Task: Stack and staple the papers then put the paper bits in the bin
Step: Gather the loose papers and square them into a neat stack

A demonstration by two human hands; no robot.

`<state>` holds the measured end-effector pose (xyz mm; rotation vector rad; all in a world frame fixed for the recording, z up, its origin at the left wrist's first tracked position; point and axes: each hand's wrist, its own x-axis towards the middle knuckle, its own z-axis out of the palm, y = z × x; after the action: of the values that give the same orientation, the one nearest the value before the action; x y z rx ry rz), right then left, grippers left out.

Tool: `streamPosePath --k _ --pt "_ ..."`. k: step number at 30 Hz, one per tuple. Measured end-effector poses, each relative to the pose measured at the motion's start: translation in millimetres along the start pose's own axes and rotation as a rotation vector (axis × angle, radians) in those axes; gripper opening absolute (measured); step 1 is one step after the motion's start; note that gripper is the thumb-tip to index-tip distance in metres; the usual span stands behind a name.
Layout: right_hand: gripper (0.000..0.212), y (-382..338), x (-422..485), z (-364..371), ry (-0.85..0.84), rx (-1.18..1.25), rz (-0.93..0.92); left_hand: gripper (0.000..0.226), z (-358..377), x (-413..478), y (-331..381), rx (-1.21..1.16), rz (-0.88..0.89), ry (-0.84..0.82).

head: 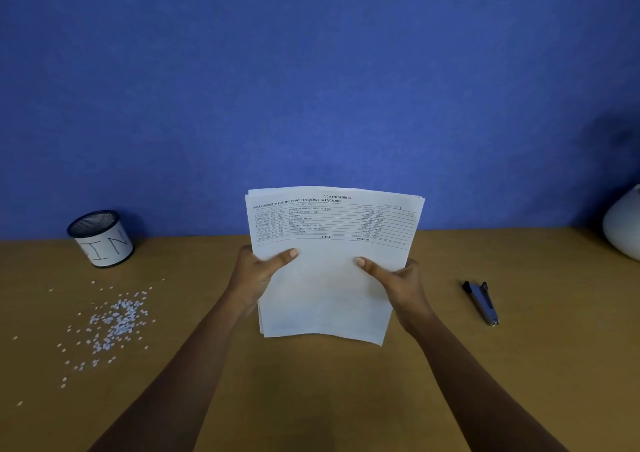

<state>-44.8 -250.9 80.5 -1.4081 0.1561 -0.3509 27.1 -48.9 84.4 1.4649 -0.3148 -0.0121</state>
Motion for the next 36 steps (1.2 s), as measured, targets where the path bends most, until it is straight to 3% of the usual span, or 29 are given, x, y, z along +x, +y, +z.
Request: streamPosePath --k 14,19,26,30,36 --pt "0.030 -25.7 1.9 4.4 0.029 0.045 -0.084 0.032 -4.7 4.6 37.1 -0.098 0.046 0.015" --pt "0.016 -40.7 2.8 10.3 0.072 0.077 -0.128 0.007 3.9 6.5 56.6 -0.100 0.103 0.094" --pt "0.034 -55.8 2.1 20.7 0.248 0.137 -0.113 0.033 11.7 2.4 72.2 -0.116 0.109 0.149" --pt "0.042 -58.7 2.2 22.8 0.253 0.149 -0.090 0.040 11.3 3.2 71.9 -0.097 0.091 0.185" --pt "0.036 -62.6 -0.4 23.6 0.288 0.159 -0.073 0.046 9.2 6.4 70.0 -0.086 0.111 0.186"
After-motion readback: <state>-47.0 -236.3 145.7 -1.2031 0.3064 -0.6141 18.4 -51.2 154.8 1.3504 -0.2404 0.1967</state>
